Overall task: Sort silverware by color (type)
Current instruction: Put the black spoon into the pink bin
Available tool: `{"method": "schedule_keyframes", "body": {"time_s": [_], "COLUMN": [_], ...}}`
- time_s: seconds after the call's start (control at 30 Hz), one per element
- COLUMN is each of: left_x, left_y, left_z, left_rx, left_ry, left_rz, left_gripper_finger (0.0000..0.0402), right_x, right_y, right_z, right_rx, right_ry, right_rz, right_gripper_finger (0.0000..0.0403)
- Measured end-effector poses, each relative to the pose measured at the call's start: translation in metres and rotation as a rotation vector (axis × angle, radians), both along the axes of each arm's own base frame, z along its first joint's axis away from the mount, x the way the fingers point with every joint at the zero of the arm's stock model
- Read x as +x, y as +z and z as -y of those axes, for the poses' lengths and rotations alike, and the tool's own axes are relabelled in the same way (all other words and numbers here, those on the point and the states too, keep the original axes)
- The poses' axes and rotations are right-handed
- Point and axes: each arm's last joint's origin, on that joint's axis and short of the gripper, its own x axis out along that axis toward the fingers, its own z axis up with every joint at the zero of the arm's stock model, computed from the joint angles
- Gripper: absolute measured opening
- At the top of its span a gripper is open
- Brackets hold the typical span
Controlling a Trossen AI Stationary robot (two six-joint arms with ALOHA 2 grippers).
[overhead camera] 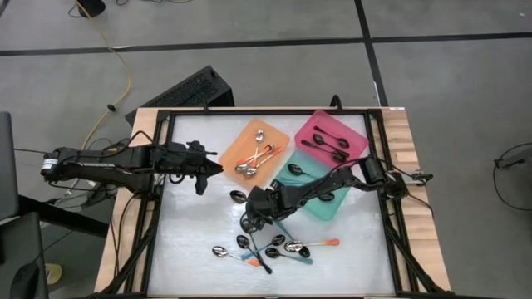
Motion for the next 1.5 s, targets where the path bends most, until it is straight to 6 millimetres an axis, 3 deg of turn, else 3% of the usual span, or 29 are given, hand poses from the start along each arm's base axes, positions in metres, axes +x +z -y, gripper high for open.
{"method": "schedule_keyframes", "body": {"time_s": [0.37,0.7,1.5], "left_x": [0.000,0.000,0.000], "left_y": [0.000,0.000,0.000], "left_z": [0.000,-0.001,-0.001], "left_rx": [0.005,0.013,0.009], "left_ry": [0.009,0.023,0.025], "left_rz": [0.000,-0.001,-0.001], "left_gripper_finger": [0.0041,0.0041,0.0041], "right_x": [-0.001,0.001,0.006], "right_y": [0.000,-0.006,0.015], "right_z": [0.002,-0.005,-0.008], "right_rx": [0.028,0.086,0.143], "right_ry": [-0.009,0.022,0.047], "right_rz": [-0.013,-0.025,-0.011], "right_gripper_finger": [0.0118,0.0007,0.0024]}}
